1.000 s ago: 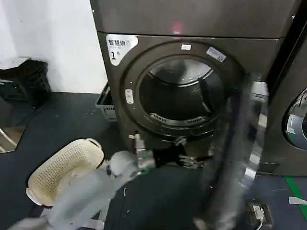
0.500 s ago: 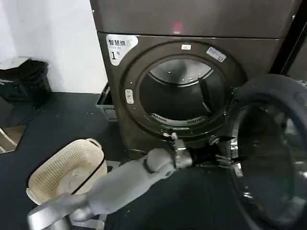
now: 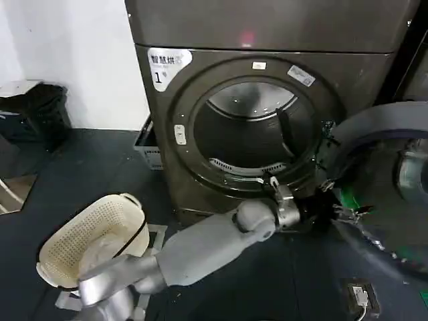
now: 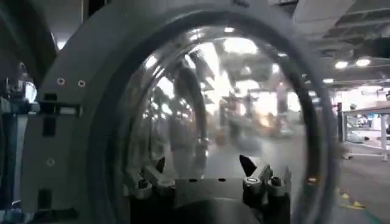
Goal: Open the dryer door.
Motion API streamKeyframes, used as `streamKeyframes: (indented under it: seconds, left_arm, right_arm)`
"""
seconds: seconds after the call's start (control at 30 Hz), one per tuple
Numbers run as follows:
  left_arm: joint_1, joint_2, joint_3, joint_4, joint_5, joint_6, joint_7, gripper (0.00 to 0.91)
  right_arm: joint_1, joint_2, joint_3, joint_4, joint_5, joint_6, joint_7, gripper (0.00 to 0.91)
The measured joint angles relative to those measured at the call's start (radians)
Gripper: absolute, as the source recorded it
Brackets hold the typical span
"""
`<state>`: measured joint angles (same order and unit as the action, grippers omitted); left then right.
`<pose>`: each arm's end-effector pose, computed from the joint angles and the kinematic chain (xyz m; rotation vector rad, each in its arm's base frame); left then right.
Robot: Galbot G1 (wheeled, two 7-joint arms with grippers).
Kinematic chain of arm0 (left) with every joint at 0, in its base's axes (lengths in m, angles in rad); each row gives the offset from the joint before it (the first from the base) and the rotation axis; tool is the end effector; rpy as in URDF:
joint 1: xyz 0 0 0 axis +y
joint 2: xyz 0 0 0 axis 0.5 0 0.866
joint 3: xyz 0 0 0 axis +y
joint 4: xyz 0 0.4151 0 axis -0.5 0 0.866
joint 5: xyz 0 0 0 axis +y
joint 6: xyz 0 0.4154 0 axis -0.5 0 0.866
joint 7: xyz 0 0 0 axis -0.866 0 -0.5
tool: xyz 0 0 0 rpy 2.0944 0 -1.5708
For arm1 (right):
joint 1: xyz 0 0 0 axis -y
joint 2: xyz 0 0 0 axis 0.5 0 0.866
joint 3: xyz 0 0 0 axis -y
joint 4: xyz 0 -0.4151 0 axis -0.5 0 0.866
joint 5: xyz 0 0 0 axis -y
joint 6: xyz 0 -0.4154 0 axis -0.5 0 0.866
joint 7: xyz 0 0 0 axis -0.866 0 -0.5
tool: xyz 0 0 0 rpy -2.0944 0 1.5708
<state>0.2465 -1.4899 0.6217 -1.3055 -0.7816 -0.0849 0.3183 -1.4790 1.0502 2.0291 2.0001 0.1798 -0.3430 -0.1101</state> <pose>0.5113 -0.3216 -0.2654 1.8825 2.3626 -0.1251 0.0129 -0.4474 -0.0309 1.5556 2.3975 -0.8826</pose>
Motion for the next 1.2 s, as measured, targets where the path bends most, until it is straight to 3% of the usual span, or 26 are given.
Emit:
streamKeyframes:
  seconds: [0.13, 0.37, 0.67, 0.93, 1.2]
  left_arm:
    - [0.002, 0.008, -0.002, -0.004, -0.017, -0.055, 0.007, 0.907]
    - [0.028, 0.060, -0.001, -0.055, -0.013, -0.253, -0.043, 0.907]
    - [0.065, 0.287, -0.017, -0.215, -0.059, -0.322, -0.081, 0.907]
    - [0.071, 0.601, -0.057, -0.388, -0.063, -0.160, -0.011, 0.907]
    - [0.071, 0.902, -0.073, -0.473, -0.004, -0.006, 0.087, 0.907]
  right_arm:
    - [-0.001, -0.008, 0.015, -0.005, 0.002, 0.001, -0.004, 0.907]
    - [-0.013, -0.016, 0.031, -0.009, 0.002, 0.001, -0.019, 0.907]
    - [-0.009, -0.031, 0.060, -0.014, 0.000, 0.001, -0.022, 0.907]
    - [0.003, -0.041, 0.085, -0.019, -0.001, 0.001, -0.022, 0.907]
    - [0.000, -0.060, 0.128, -0.049, -0.008, 0.030, -0.002, 0.907]
